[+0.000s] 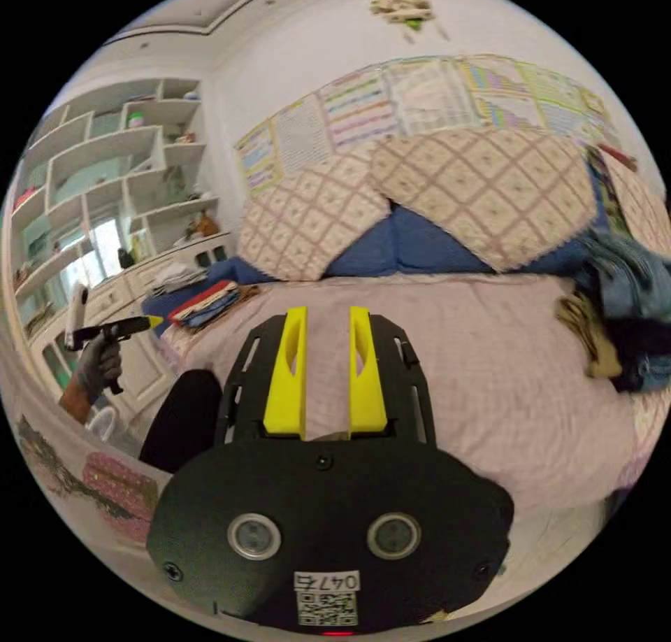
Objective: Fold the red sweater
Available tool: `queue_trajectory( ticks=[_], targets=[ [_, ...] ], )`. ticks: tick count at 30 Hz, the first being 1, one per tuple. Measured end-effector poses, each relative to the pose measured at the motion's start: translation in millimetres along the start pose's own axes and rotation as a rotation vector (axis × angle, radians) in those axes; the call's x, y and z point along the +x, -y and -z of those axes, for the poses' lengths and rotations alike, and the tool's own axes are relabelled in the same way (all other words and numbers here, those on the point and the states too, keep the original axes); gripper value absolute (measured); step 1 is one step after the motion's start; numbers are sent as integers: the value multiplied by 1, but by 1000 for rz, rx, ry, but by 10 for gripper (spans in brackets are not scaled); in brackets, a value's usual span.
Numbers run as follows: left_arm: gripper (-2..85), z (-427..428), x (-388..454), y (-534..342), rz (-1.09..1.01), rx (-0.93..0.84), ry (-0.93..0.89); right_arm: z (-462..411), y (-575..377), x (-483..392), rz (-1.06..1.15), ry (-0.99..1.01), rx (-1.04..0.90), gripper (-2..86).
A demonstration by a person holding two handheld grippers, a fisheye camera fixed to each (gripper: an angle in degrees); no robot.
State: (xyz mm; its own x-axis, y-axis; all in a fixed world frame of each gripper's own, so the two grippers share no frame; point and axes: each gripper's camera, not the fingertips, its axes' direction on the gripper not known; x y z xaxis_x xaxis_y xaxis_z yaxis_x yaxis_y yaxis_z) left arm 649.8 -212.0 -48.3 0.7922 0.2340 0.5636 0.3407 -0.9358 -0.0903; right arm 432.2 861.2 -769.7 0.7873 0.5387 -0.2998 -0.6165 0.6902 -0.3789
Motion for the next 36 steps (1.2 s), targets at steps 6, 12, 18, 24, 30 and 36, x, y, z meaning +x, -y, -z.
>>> queue_trajectory(
  ticks=[6, 12, 18, 24, 30, 36],
  targets=[
    [64, 27, -77, -138, 115, -85, 247, -63, -4, -87, 214, 110, -54, 46],
    [68, 46, -187, -218, 241, -20, 472, -139, -6, -134, 185, 245, -259, 45],
    [119, 39, -390, -270, 559, 98, 290, -191, -7, -168, 173, 219, -321, 41],
    [163, -18, -539, -332, 848, 103, 152, -250, -11, -200, 131, 199, -423, 39],
    [93, -61, -594, -399, 913, 59, 217, -305, -7, -236, 122, 271, -486, 29],
    [62, -83, -616, -457, 758, 42, 278, -350, 4, -274, 138, 305, -471, 19]
  ],
)
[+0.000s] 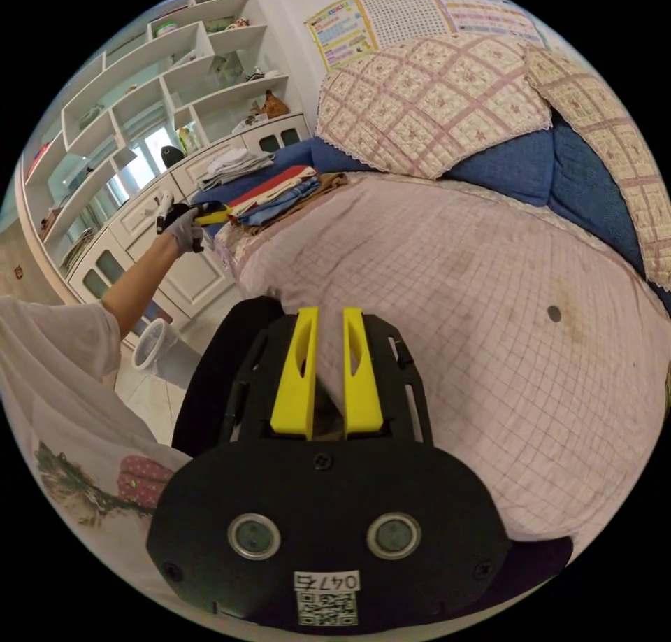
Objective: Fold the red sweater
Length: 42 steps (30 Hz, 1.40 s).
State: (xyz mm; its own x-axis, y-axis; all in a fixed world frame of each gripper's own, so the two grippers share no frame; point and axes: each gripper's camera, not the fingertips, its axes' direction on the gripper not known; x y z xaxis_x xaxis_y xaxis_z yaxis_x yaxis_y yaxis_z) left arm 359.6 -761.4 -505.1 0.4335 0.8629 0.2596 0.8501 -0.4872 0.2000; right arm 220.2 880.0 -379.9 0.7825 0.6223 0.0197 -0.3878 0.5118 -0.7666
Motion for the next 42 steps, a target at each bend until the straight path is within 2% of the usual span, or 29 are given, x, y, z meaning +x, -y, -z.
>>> queue_trajectory(
  ticks=[5, 10, 15, 20, 27, 33, 41, 42],
  targets=[
    [60, -33, -64, -19, 81, -7, -120, -29, 43, -22, 89, 96, 35, 20],
    [124, -67, -113, -44, 166, -14, -173, -48, 76, -48, 174, 138, 77, 18],
    [81, -99, -140, -60, 200, -38, -224, -73, 92, -62, 205, 142, 45, 15],
    [49, -100, -137, -75, 105, 9, -178, -91, 107, -63, 208, 153, 4, 21],
    [20, -68, -150, -140, 21, 58, -430, -124, 172, -62, 206, 432, -37, 104],
    [18, -53, -166, -200, 31, 29, -504, -187, 247, -61, 119, 511, -112, 140],
    [18, -45, -142, -229, 3, 12, -527, -261, 306, -70, 5, 471, -195, 139],
    [17, -48, -134, -229, 4, 0, -532, -268, 310, -73, -6, 473, -215, 81]
  ],
)
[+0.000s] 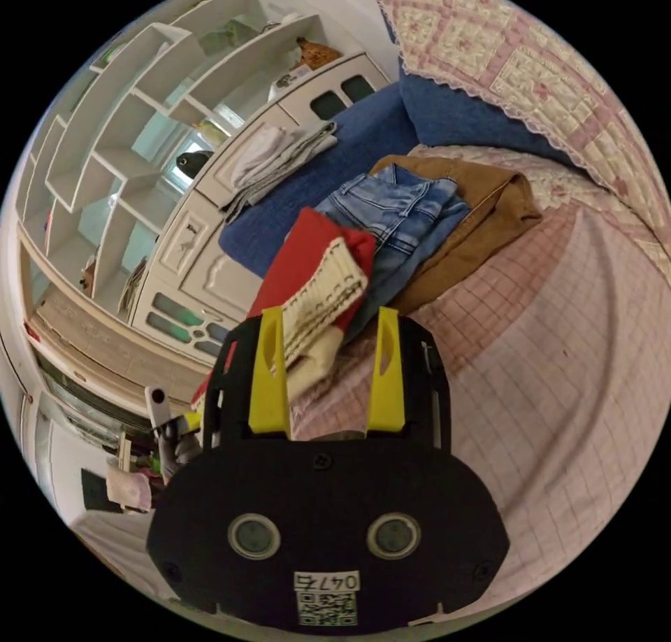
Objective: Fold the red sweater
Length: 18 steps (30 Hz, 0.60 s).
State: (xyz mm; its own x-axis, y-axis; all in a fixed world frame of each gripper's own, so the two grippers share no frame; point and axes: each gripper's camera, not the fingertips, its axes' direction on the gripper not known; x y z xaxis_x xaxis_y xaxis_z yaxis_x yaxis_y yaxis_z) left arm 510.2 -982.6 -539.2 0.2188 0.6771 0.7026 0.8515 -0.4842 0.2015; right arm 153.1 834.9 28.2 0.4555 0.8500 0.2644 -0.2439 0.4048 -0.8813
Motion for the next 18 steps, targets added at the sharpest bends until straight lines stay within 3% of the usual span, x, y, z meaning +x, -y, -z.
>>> queue_trajectory(
  ticks=[4, 9, 14, 18],
  targets=[
    [16, -9, 40, 4, -44, 20, 5, 3, 0, -16, 54, -8, -50, 13],
    [16, -11, 118, 10, -162, 71, -29, 80, -61, -74, 385, -187, 66, 3],
    [16, -59, 220, 20, -272, 12, -171, 186, -161, -93, 427, -338, 291, 1],
    [18, -164, 331, 47, -411, -167, -288, 283, -232, -90, 324, -581, 422, 0]
  ],
)
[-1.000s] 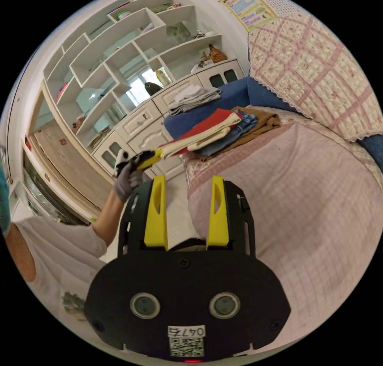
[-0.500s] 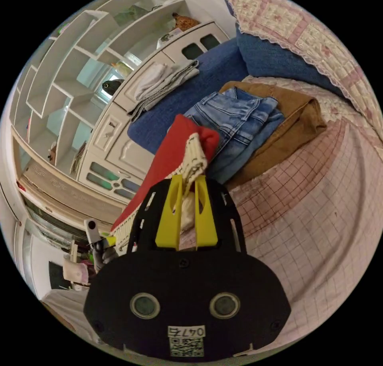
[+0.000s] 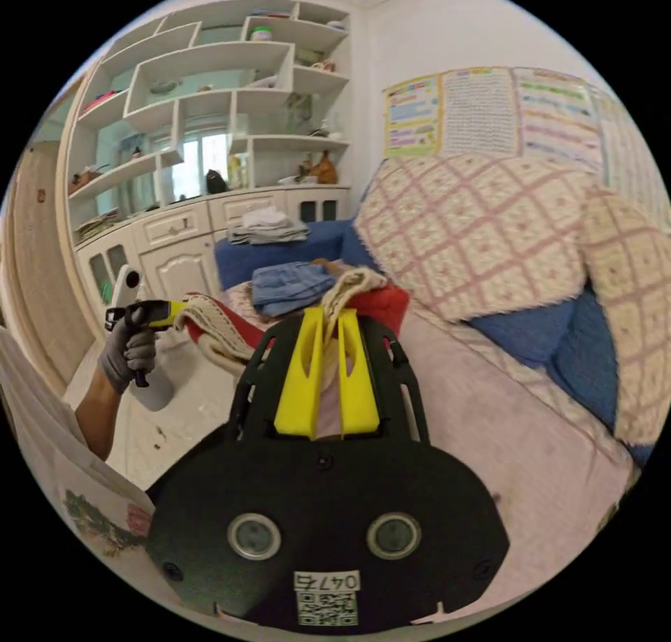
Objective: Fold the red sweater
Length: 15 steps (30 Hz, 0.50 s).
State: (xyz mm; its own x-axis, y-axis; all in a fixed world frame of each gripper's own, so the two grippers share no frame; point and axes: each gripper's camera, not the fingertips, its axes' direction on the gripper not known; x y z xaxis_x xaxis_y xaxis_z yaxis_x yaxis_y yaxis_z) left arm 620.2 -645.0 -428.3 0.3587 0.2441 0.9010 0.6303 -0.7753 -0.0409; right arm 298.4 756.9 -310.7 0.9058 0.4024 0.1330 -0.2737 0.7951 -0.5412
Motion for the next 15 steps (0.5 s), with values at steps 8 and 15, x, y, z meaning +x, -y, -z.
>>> queue_trajectory(
  ticks=[8, 15],
  targets=[
    [44, -267, 105, 111, -121, -424, -242, 156, -121, 72, -344, -368, 34, 21],
    [110, -353, 153, 115, 41, -655, 0, 229, -211, 95, -492, -334, -343, 78]
  ],
)
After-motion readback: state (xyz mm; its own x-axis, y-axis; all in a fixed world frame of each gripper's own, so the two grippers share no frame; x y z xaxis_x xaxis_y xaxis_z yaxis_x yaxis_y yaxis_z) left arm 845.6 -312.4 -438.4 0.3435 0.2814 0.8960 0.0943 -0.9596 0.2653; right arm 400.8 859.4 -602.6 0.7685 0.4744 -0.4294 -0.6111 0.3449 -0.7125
